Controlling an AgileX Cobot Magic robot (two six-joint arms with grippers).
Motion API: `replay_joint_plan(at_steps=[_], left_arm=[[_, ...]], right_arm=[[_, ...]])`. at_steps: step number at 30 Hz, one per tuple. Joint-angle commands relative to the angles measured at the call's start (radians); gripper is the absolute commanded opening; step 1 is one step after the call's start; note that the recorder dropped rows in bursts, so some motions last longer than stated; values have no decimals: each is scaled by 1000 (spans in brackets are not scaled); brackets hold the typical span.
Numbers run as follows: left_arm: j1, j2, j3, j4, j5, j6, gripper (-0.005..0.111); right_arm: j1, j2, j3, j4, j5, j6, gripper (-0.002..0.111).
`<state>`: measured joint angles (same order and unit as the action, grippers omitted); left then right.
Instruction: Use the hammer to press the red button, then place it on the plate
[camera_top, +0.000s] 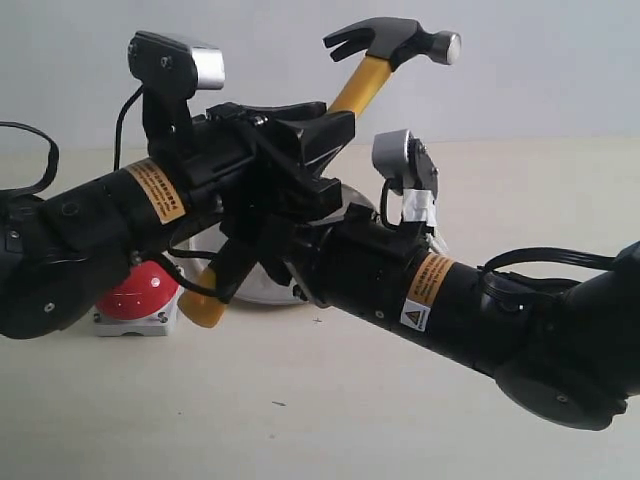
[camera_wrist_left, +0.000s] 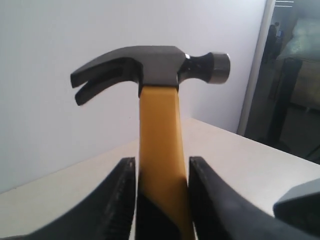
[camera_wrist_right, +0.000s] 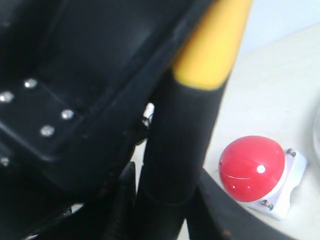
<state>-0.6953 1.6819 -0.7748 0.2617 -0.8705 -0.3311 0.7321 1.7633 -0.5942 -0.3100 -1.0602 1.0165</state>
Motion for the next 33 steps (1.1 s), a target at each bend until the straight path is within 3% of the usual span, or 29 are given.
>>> replay_joint_plan(at_steps=[1, 10, 14, 17, 23, 26, 33], left_arm=[[19, -13, -6, -11, -36, 9, 44], [35, -13, -6, -11, -21, 90, 61], [35, -13, -6, -11, -21, 123, 62], [50, -38, -4, -16, -14, 119, 62], [94, -105, -2, -1, 99, 119, 62], [132, -127, -2, 84, 136, 93, 62], [272, -136, -12, 475, 56, -263, 62]], right_arm=[[1, -3, -15, -13, -35, -58, 0], [1, -3, -15, -6, 14, -143, 0], [1, -3, -15, -4, 51, -191, 0], [1, -3, -15, 26, 178, -275, 0], [1, -15, -15, 39, 283, -409, 0], [1, -48, -22, 39, 393, -451, 0], [1, -179, -23, 26, 492, -499, 0]])
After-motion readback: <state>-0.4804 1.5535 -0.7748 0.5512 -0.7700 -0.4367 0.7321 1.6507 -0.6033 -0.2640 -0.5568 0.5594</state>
